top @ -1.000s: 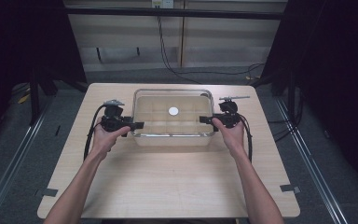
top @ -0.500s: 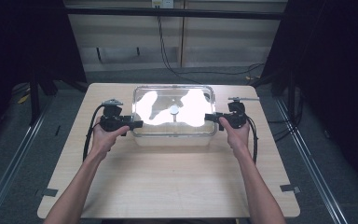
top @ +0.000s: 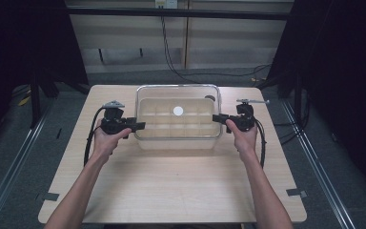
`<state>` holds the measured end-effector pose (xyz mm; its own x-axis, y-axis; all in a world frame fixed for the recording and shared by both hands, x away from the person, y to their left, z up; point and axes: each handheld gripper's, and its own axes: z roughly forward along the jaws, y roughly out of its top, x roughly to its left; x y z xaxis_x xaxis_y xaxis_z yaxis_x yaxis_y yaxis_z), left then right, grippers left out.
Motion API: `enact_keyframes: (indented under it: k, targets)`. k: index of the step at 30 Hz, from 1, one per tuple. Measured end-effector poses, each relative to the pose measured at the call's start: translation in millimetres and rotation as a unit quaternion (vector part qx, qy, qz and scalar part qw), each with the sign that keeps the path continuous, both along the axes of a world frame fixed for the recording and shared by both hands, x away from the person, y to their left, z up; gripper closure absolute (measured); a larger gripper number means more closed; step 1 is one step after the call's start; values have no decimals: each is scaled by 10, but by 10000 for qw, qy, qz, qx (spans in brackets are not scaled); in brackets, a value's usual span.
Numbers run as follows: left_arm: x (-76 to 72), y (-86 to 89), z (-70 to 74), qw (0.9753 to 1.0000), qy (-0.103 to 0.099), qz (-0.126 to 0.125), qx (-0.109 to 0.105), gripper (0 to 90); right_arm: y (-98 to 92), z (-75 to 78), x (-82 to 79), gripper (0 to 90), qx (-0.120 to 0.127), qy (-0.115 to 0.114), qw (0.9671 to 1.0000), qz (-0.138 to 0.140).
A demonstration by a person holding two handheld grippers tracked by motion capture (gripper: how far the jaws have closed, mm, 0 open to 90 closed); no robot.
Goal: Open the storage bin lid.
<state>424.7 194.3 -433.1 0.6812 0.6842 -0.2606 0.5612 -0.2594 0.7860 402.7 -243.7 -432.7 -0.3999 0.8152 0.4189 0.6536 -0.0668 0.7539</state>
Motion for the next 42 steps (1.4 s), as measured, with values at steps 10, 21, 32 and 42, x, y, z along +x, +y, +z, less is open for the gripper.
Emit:
enact_keyframes:
  k: [10,21,32,42]
  targets:
    - [-38,47,38,9998,-127,1,-144,571,-4,62,-47,637,-34,-66,10000,-21]
    - [-100,87,85,9994,-228,27,-265,633,6,135,-126,658,-97,-128,9998,-67]
    - [-158,124,148,9990,-222,19,-391,695,-16,201,-229,705,-10,-212,9997,-77]
    - [-238,130,197,9990,-291,-38,-332,723,-44,236,-331,719,46,-308,9995,17]
